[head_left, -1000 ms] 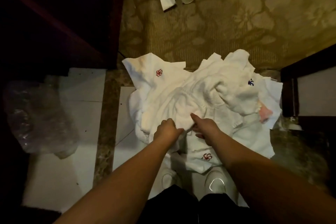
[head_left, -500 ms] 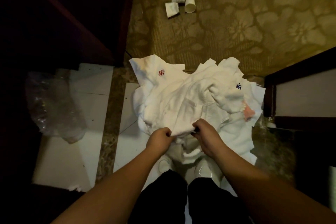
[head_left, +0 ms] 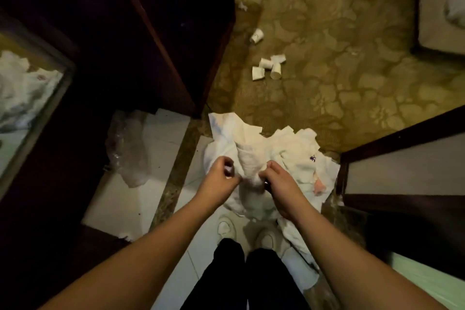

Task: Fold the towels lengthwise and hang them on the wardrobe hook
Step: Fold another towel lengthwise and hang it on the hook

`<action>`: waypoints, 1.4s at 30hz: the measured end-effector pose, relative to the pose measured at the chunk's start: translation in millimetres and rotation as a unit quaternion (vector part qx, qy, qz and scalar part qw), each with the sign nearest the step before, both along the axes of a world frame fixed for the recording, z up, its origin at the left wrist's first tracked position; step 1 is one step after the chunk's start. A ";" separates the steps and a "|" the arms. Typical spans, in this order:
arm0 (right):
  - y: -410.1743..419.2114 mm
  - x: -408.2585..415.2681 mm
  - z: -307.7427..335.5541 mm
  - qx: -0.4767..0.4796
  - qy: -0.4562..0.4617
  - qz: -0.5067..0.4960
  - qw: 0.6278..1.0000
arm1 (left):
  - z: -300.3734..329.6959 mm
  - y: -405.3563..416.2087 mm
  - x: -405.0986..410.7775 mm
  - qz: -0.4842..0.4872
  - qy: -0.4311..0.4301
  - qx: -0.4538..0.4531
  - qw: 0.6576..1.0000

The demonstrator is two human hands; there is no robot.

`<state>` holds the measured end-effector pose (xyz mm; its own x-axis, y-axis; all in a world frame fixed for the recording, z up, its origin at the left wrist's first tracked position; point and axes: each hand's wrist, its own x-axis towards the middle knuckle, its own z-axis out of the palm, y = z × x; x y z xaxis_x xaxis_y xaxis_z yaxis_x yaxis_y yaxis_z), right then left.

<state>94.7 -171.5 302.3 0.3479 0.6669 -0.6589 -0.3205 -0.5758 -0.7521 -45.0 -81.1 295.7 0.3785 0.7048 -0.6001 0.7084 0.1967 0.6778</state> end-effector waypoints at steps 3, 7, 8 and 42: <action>0.1 0.5 64.0 0.038 -0.039 0.053 0.997 | 67.9 3.7 -6.5 -0.013 -0.056 0.100 0.993; -1.5 -6.0 141.1 0.106 -0.087 0.102 0.985 | 151.5 9.6 -22.6 -0.117 -0.048 0.289 0.949; -3.0 -8.7 156.8 0.123 -0.095 0.116 0.981 | 169.7 10.7 -28.0 -0.147 -0.028 0.328 0.933; -232.5 -333.6 395.3 0.314 -0.574 0.336 0.678 | 470.1 -288.3 -403.1 -0.164 0.003 0.416 0.895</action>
